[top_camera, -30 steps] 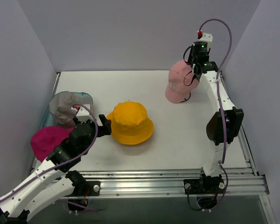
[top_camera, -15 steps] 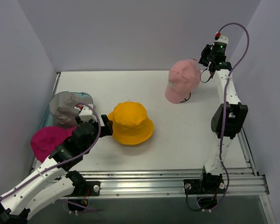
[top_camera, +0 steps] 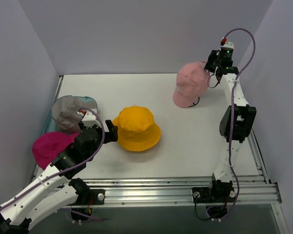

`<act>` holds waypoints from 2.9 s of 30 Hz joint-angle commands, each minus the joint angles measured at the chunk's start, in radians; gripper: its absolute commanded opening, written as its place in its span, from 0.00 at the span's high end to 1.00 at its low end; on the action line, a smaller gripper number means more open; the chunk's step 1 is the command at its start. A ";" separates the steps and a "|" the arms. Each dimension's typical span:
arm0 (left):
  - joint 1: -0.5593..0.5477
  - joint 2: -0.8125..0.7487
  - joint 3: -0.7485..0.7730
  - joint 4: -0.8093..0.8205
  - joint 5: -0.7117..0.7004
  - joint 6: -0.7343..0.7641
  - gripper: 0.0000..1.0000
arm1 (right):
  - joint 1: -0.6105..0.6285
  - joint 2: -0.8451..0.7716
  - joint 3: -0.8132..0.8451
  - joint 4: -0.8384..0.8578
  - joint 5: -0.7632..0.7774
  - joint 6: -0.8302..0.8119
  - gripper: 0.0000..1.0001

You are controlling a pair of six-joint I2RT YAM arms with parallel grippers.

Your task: Stack the hats

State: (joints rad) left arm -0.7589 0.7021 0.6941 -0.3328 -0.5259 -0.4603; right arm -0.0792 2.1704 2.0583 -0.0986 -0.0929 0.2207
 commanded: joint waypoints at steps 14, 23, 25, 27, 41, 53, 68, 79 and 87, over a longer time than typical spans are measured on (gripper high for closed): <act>-0.005 0.005 0.001 0.034 0.001 0.003 0.06 | -0.010 0.091 -0.041 0.071 0.074 0.039 0.63; -0.005 0.017 0.005 0.032 -0.005 0.003 0.06 | -0.021 0.106 -0.012 0.037 0.087 0.055 0.63; -0.005 0.010 0.005 0.029 -0.005 0.003 0.06 | -0.022 0.106 -0.012 0.025 0.090 0.062 0.63; -0.006 0.000 0.002 0.028 -0.006 0.003 0.06 | -0.022 0.103 -0.016 0.020 0.120 0.063 0.62; -0.005 0.002 0.008 0.020 -0.008 0.003 0.06 | -0.028 0.092 -0.056 0.014 0.216 0.081 0.62; -0.007 -0.042 0.001 0.014 -0.016 0.000 0.06 | -0.034 0.032 -0.191 0.140 0.151 0.088 0.59; -0.005 -0.041 -0.002 0.017 -0.029 0.002 0.06 | -0.034 -0.122 -0.266 0.187 0.104 0.114 0.55; -0.007 -0.064 -0.013 0.018 -0.042 0.003 0.06 | -0.034 -0.198 -0.346 0.250 0.022 0.124 0.49; -0.007 -0.038 -0.004 0.017 -0.042 0.003 0.06 | -0.033 -0.238 -0.343 0.243 0.042 0.137 0.47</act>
State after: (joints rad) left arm -0.7589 0.6559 0.6781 -0.3336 -0.5533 -0.4606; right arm -0.1120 2.0026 1.7031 0.1150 -0.0566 0.3439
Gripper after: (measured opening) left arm 0.941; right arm 0.527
